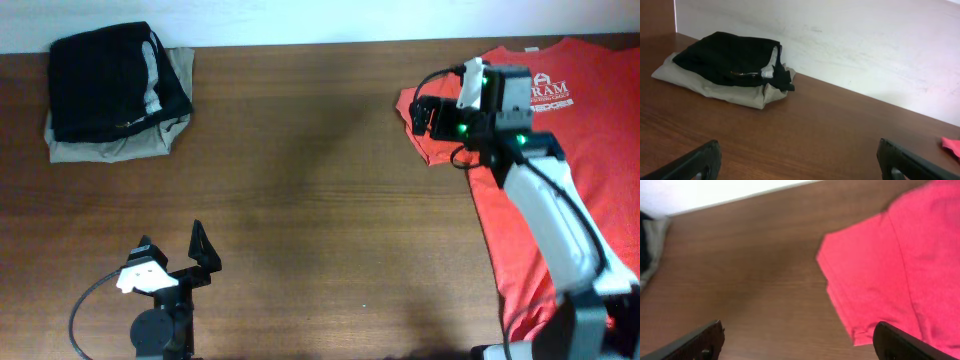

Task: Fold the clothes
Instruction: 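Reach the right gripper to the orange t-shirt's left sleeve and grasp, then drag the orange t-shirt leftward to the table center with the right gripper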

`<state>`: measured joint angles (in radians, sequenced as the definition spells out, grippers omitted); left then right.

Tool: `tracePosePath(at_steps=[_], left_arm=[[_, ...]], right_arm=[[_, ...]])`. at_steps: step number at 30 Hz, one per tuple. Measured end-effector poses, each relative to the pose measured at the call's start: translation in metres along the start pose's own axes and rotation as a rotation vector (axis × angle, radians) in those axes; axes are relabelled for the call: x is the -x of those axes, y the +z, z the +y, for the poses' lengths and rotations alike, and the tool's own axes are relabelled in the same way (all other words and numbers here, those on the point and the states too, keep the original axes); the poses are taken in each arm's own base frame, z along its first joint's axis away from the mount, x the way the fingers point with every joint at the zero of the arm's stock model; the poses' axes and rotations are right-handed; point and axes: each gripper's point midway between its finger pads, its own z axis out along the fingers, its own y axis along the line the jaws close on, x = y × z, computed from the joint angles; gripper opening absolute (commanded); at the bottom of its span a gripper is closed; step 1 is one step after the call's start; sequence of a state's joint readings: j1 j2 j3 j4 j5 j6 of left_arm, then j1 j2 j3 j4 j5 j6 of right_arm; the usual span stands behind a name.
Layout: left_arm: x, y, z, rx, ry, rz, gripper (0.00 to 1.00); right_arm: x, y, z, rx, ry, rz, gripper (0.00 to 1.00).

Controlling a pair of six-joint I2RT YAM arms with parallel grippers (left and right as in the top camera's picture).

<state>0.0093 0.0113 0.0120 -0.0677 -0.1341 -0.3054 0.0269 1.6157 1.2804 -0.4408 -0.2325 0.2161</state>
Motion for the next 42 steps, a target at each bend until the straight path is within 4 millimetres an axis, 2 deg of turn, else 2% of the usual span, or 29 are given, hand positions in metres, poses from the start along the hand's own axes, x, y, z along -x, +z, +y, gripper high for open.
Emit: tracePosePath(at_steps=[1,2,5,8,10,14,17,18,19,21,22,26,27,30,34,37,39,42], left_arm=[[0.000,0.000,0.000,0.000,0.000,-0.001,0.99],[0.000,0.000,0.000,0.000,0.000,0.000,0.99],[0.000,0.000,0.000,0.000,0.000,0.000,0.99],[0.000,0.000,0.000,0.000,0.000,0.000,0.99],[0.000,0.000,0.000,0.000,0.000,0.000,0.99],[0.000,0.000,0.000,0.000,0.000,0.000,0.99],[0.000,0.000,0.000,0.000,0.000,0.000,0.99],[0.000,0.000,0.000,0.000,0.000,0.000,0.99],[0.000,0.000,0.000,0.000,0.000,0.000,0.99],[0.000,0.000,0.000,0.000,0.000,0.000,0.99],[0.000,0.000,0.000,0.000,0.000,0.000,0.99],[0.000,0.000,0.000,0.000,0.000,0.000,0.99],[0.000,0.000,0.000,0.000,0.000,0.000,0.99],[0.000,0.000,0.000,0.000,0.000,0.000,0.99],[0.000,0.000,0.000,0.000,0.000,0.000,0.99],[0.000,0.000,0.000,0.000,0.000,0.000,0.99],[0.000,0.000,0.000,0.000,0.000,0.000,0.99],[0.000,0.000,0.000,0.000,0.000,0.000,0.99]], right_arm=[[-0.003,0.018,-0.012,-0.019,0.003,0.032,0.90],[-0.008,0.035,-0.021,-0.033,0.009,0.057,0.90],[-0.048,0.081,-0.044,-0.065,0.028,0.189,0.90],[-0.085,0.112,-0.060,-0.080,0.023,0.292,0.90],[-0.101,0.122,-0.066,-0.085,0.016,0.336,0.89],[-0.103,0.122,-0.073,-0.119,-0.006,0.349,0.63],[-0.107,0.120,-0.080,-0.157,-0.027,0.368,0.63],[-0.108,0.120,-0.081,-0.166,-0.030,0.372,0.65],[-0.109,0.120,-0.080,-0.174,-0.037,0.375,0.71],[-0.111,0.121,-0.078,-0.216,-0.081,0.384,0.74],[-0.113,0.122,-0.075,-0.238,-0.106,0.388,0.67],[-0.113,0.127,-0.074,-0.299,-0.121,0.378,0.08],[-0.112,0.127,-0.075,-0.306,-0.108,0.375,0.04],[-0.111,0.127,-0.076,-0.308,-0.075,0.369,0.04],[-0.112,0.133,-0.050,-0.164,-0.035,0.391,0.04],[-0.103,0.133,-0.016,-0.048,-0.038,0.394,0.04],[-0.089,0.133,0.025,0.029,-0.090,0.361,0.04],[-0.086,0.136,0.096,0.137,-0.155,0.304,0.04]])
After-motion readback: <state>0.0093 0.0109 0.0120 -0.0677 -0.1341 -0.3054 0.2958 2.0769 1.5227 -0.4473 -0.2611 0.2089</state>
